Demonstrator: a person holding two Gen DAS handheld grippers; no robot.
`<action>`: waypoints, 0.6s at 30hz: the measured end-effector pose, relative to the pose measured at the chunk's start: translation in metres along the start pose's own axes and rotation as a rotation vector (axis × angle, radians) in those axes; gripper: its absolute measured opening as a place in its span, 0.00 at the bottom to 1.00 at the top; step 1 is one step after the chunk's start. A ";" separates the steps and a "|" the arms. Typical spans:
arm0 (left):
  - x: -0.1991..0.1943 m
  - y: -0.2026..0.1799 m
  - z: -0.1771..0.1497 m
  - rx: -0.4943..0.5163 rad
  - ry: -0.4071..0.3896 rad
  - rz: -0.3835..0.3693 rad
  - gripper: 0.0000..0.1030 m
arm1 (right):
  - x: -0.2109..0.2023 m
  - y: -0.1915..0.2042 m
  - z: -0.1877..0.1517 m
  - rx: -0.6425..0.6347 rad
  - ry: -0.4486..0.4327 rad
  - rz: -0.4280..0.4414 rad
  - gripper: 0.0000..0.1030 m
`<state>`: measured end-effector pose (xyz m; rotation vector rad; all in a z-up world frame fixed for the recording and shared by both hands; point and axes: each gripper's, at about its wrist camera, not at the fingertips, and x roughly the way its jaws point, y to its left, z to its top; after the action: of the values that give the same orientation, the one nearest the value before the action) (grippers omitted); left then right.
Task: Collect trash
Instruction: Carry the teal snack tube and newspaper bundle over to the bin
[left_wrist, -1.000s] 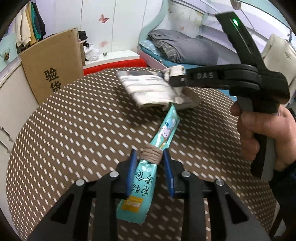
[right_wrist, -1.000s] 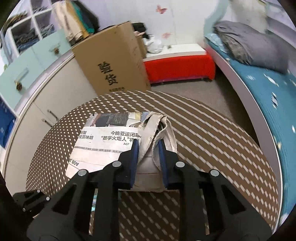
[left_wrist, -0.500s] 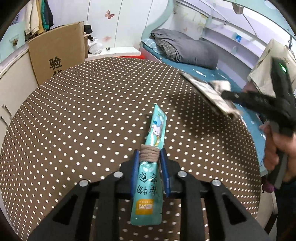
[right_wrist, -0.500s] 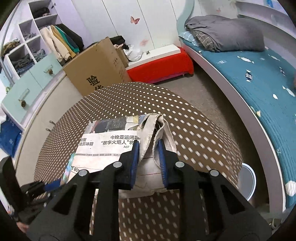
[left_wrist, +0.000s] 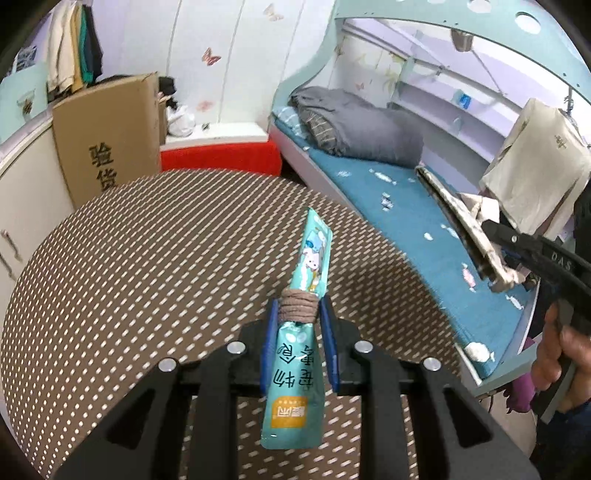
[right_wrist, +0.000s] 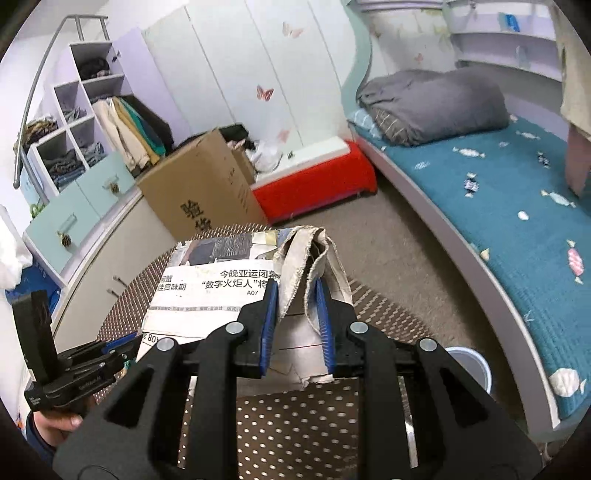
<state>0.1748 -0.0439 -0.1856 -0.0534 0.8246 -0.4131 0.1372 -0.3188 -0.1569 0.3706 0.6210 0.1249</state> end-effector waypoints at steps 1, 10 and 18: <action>-0.001 -0.008 0.005 0.005 -0.011 -0.008 0.21 | -0.008 -0.006 0.002 0.005 -0.019 -0.013 0.21; 0.014 -0.080 0.044 0.088 -0.055 -0.113 0.21 | -0.060 -0.079 0.012 0.090 -0.112 -0.147 0.21; 0.039 -0.153 0.050 0.148 -0.030 -0.220 0.21 | -0.069 -0.147 -0.005 0.191 -0.094 -0.276 0.21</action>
<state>0.1829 -0.2051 -0.1470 -0.0121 0.7590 -0.6780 0.0795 -0.4690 -0.1784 0.4687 0.5865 -0.2167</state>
